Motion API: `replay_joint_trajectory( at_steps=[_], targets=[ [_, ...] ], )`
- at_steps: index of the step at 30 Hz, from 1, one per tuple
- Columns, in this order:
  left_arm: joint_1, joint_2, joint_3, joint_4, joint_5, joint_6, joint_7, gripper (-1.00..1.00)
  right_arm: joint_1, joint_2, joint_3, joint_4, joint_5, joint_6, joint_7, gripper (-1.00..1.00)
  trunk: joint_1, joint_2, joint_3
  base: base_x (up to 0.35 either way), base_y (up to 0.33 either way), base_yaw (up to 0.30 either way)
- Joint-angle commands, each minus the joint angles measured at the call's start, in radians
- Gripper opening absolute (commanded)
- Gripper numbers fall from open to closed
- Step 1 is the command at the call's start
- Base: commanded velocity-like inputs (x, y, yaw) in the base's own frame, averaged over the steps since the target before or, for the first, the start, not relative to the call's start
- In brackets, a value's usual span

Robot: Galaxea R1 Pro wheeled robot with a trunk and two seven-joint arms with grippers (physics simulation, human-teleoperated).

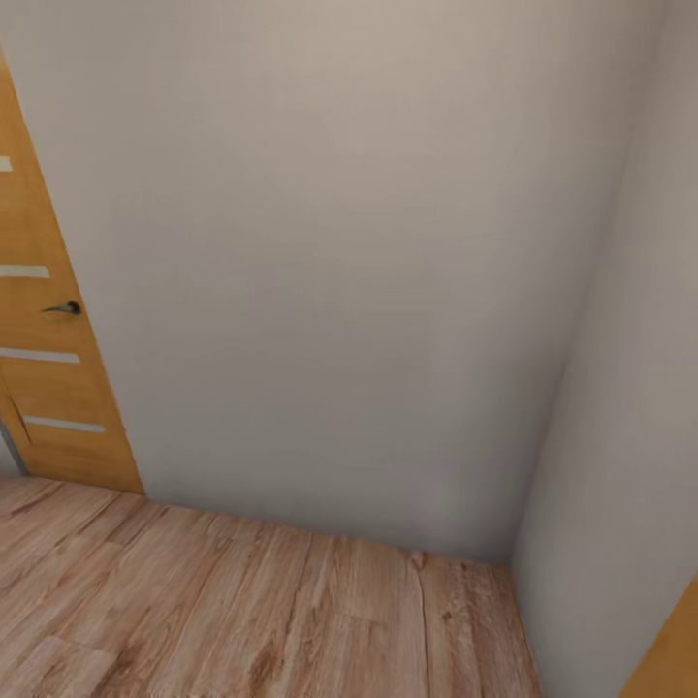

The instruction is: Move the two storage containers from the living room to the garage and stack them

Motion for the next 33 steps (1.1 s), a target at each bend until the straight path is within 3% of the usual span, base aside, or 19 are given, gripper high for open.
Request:
replay_joint_trajectory(
  at_steps=[1,15,33],
  targets=[
    [-0.001,0.000,0.001,0.001,0.007,-0.003,-0.003,1.00,0.000,-0.001,0.007,0.000,-0.011,-0.002,0.004,1.00,0.000,-0.001,-0.001,0.000,0.000,0.278],
    [-0.001,-0.001,0.002,0.001,0.007,-0.003,-0.003,1.00,-0.001,-0.001,0.006,0.000,-0.012,-0.003,0.004,1.00,0.000,-0.001,-0.001,0.006,0.000,0.226],
    [-0.001,0.000,0.002,0.001,0.007,-0.003,-0.005,1.00,0.000,-0.001,0.007,0.000,-0.012,-0.006,0.004,1.00,0.000,-0.001,-0.001,0.301,0.000,0.004]
  ],
)
